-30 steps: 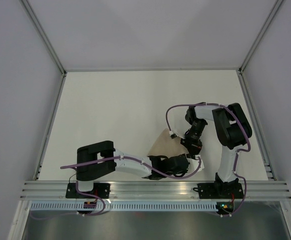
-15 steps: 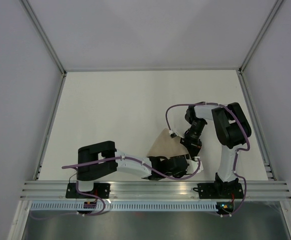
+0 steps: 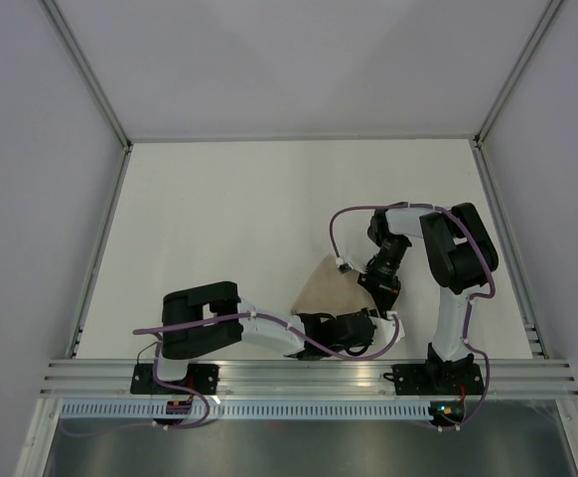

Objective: Fold the napkin, place the utensils inside, and roll it up
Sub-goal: Roll the napkin at the center of the board.

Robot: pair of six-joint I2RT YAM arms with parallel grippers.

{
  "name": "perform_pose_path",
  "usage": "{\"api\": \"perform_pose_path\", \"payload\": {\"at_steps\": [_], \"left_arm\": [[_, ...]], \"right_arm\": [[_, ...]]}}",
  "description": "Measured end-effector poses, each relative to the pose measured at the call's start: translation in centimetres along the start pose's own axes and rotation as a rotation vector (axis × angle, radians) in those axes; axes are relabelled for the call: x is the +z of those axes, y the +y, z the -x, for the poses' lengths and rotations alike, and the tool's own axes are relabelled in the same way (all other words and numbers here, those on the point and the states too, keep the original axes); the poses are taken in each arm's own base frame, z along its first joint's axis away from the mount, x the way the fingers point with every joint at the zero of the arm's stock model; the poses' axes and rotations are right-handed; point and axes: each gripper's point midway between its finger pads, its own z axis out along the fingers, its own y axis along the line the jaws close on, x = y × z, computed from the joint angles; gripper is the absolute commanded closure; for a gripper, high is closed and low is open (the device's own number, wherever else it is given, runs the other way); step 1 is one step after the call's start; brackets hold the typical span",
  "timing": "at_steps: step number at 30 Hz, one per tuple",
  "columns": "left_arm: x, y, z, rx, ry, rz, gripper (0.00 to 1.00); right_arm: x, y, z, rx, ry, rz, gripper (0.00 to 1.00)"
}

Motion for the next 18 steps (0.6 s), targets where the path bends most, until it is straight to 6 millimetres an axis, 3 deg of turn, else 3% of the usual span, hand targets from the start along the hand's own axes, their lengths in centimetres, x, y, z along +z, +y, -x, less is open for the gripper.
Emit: {"api": "perform_pose_path", "payload": {"at_steps": [4, 6, 9, 12, 15, 18], "left_arm": [[0.1, 0.0, 0.1, 0.001, -0.003, -0.001, 0.93], [0.1, -0.1, 0.1, 0.0, -0.006, -0.004, 0.97], [0.0, -0.1, 0.1, -0.006, -0.015, -0.016, 0.98], [-0.1, 0.2, 0.1, -0.038, -0.042, -0.041, 0.98], [-0.4, 0.6, -0.3, -0.082, -0.065, -0.06, 0.98], [-0.7, 1.0, -0.6, -0.13, -0.081, -0.079, 0.98]], "right_arm": [[-0.2, -0.2, 0.2, -0.005, -0.007, -0.009, 0.88], [-0.4, -0.4, 0.3, -0.005, -0.013, -0.014, 0.78], [-0.6, -0.3, 0.5, 0.004, -0.028, -0.013, 0.63], [-1.3, -0.2, 1.0, 0.002, -0.07, -0.031, 0.55], [-3.0, -0.9, 2.3, -0.026, -0.145, -0.087, 0.54], [-6.0, -1.5, 3.8, -0.048, -0.255, -0.172, 0.54]]}}
